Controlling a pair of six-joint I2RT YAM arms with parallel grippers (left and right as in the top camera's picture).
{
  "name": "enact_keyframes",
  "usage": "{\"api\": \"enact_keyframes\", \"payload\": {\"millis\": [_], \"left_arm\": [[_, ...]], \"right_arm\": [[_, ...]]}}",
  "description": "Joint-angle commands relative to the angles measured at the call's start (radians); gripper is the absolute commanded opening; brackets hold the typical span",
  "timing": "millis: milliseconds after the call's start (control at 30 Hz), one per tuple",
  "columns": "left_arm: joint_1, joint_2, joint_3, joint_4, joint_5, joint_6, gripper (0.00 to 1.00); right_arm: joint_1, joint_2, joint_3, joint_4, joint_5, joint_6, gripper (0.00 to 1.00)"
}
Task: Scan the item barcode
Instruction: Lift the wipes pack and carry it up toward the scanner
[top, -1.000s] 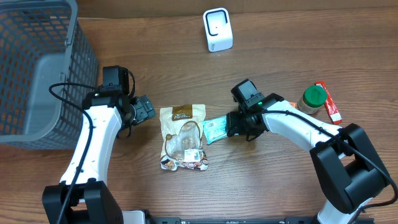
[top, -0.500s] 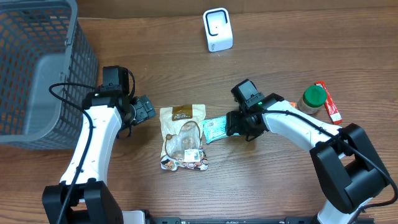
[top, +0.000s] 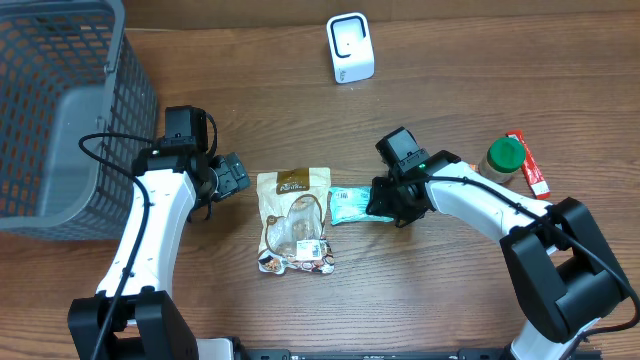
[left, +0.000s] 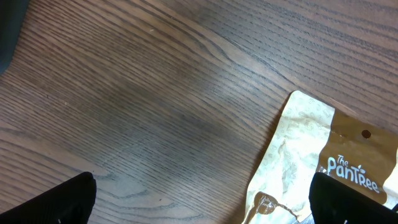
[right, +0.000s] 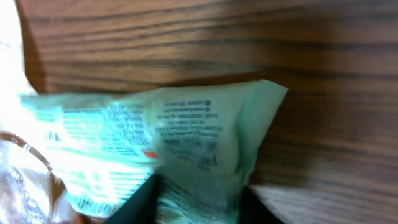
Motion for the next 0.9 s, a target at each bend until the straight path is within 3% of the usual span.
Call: {"api": "enact_keyframes", "payload": {"millis": [0, 67, 367, 633, 867], "left_arm": [[0.002, -0.002, 0.014, 0.0, -0.01, 0.011, 1.0], [0.002, -0.002, 0.014, 0.0, -0.01, 0.011, 1.0], [0.002, -0.002, 0.014, 0.0, -0.01, 0.011, 1.0], [0.002, -0.002, 0.014, 0.0, -0.01, 0.011, 1.0], [0.002, -0.002, 0.014, 0.0, -0.01, 0.011, 1.0]], "right_arm": [[-0.005, 0.009, -0.03, -0.005, 0.002, 0.023, 0.16], [-0.02, 0.007, -0.029, -0.006, -0.037, 0.021, 0.04], [-0.156, -0.119, -0.003, -0.024, -0.255, -0.176, 0.04], [-0.178, -0.414, -0.003, -0.113, -0.229, -0.373, 0.04], [-0.178, -0.608, -0.003, -0.109, -0.185, -0.398, 0.04]]}}
